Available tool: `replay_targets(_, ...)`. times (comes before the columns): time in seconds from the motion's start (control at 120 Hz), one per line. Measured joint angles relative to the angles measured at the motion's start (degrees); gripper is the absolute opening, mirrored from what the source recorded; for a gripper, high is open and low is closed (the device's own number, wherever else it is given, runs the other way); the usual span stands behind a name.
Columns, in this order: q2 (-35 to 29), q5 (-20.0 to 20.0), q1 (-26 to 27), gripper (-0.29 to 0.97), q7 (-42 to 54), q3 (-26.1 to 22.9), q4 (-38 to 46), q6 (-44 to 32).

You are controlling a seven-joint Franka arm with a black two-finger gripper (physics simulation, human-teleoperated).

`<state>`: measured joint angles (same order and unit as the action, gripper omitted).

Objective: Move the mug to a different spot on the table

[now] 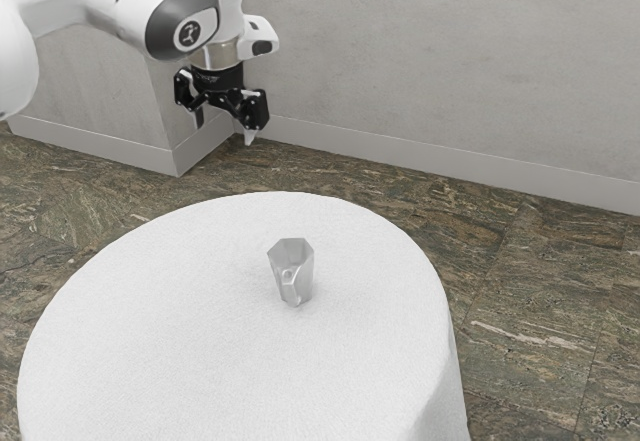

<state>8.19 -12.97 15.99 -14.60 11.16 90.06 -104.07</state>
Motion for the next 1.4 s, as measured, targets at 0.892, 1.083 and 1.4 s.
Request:
replay_targets(0.892, 6.31, 18.85, 4.23, 0.68, -4.61, -2.34, 22.99, -19.38)
replay_targets(1.083, 8.18, 20.12, 3.71, 0.68, -5.02, -2.44, 24.78, -23.31)
replay_targets(1.4, 10.20, 20.71, 2.53, 0.44, -5.49, -3.08, 25.36, -29.63)
